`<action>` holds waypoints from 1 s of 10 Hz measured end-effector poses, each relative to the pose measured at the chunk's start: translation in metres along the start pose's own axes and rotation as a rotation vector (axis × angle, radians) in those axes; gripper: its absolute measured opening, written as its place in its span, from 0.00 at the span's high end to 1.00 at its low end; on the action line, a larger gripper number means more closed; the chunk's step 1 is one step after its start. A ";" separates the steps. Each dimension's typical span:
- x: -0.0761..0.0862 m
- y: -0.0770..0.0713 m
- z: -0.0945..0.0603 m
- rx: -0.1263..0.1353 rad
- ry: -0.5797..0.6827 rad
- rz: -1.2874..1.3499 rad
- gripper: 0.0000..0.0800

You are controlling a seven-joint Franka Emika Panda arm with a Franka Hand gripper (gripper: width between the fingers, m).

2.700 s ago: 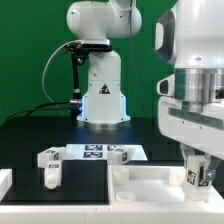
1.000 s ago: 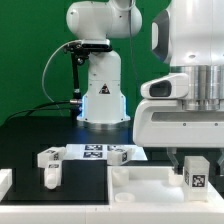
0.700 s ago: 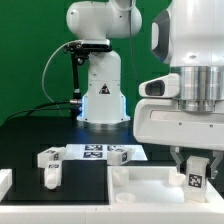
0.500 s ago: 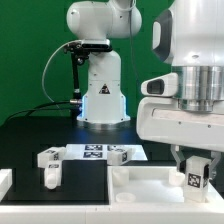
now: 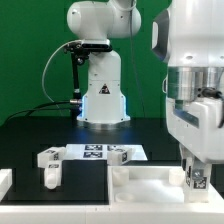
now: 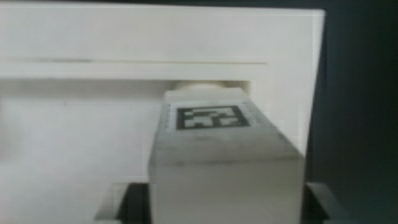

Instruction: Assemble one leg

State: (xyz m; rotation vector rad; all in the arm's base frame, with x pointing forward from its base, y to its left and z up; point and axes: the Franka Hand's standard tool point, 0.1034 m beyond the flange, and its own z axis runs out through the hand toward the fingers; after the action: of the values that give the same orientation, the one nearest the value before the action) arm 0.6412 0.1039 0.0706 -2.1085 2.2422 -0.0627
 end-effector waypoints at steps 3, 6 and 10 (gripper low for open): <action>0.000 0.000 0.001 -0.001 0.001 -0.033 0.64; -0.007 0.004 0.003 -0.007 -0.010 -0.572 0.24; -0.004 0.003 0.003 -0.007 0.002 -0.871 0.19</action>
Offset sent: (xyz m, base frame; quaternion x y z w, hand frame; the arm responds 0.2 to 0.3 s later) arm 0.0056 0.0184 -0.0014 -0.0253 -0.0502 -0.5236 0.8501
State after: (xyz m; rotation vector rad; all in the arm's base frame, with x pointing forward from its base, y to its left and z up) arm 0.6387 0.1085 0.0674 -2.8837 1.1540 -0.0935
